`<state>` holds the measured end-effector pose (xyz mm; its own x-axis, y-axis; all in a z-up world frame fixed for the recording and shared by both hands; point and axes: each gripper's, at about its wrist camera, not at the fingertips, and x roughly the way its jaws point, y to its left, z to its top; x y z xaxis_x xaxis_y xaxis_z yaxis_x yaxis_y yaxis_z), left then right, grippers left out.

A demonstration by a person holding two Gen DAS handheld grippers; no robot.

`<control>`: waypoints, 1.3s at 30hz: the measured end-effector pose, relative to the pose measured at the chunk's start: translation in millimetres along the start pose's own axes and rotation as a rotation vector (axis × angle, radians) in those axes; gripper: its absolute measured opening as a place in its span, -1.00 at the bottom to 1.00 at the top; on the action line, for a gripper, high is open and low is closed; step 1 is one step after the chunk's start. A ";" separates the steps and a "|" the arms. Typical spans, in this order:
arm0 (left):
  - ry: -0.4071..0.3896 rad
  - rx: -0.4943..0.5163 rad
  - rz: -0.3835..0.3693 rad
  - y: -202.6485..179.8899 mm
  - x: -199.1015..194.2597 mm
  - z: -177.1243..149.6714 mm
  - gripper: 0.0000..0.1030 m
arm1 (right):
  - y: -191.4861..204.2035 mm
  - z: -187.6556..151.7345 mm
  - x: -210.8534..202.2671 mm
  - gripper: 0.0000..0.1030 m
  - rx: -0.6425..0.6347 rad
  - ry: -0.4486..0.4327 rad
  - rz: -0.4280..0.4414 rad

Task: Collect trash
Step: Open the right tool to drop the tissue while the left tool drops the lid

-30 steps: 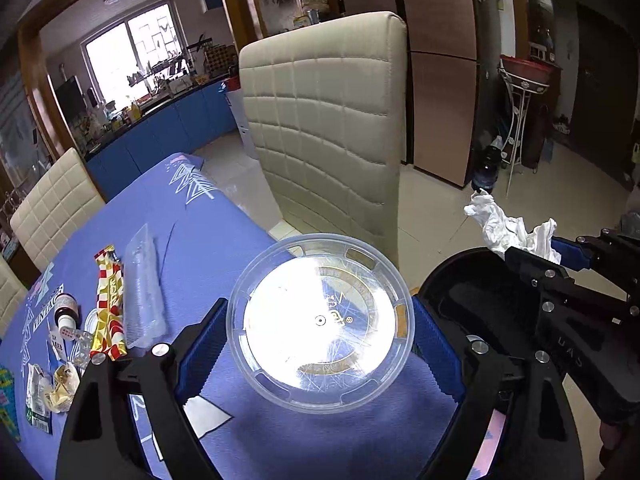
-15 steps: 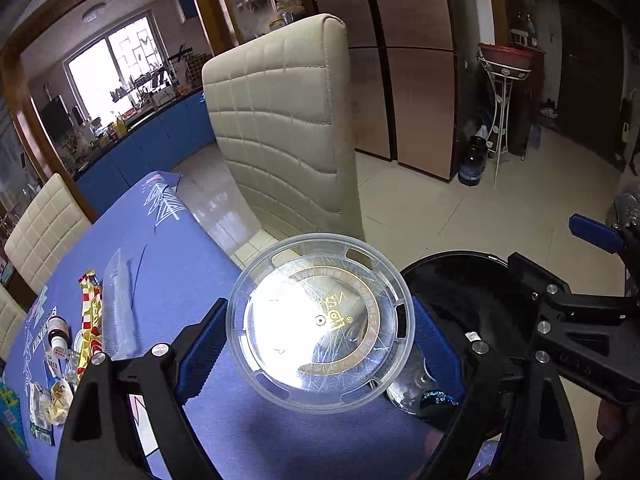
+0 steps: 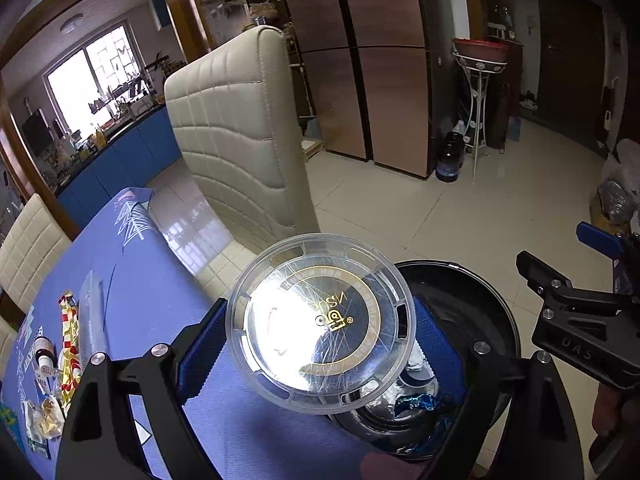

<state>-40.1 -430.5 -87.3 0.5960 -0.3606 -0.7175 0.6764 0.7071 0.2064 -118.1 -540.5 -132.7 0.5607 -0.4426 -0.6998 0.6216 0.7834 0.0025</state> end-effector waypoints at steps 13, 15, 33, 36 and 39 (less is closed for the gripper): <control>0.071 -0.099 -0.119 10.7 10.9 0.1 0.70 | -18.7 -1.7 4.4 0.70 0.028 0.012 -0.013; 0.072 -0.112 -0.128 13.6 10.7 -0.8 0.70 | -15.8 -2.0 4.1 0.70 0.022 0.011 -0.010; 0.008 -0.081 -0.055 23.1 -4.3 -5.0 0.80 | 24.4 8.9 -0.6 0.70 -0.071 0.005 0.029; 0.010 -0.097 -0.056 33.0 -6.2 -8.9 0.80 | 38.5 13.9 -5.2 0.70 -0.111 -0.003 0.022; 0.011 -0.102 -0.054 41.3 -7.6 -12.9 0.80 | 48.1 16.8 -8.2 0.70 -0.125 -0.003 0.021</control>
<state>-22.3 -390.7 -81.9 0.5548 -0.3936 -0.7330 0.6595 0.7452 0.0990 -83.7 -506.5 -114.8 0.5745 -0.4267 -0.6985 0.5370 0.8405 -0.0717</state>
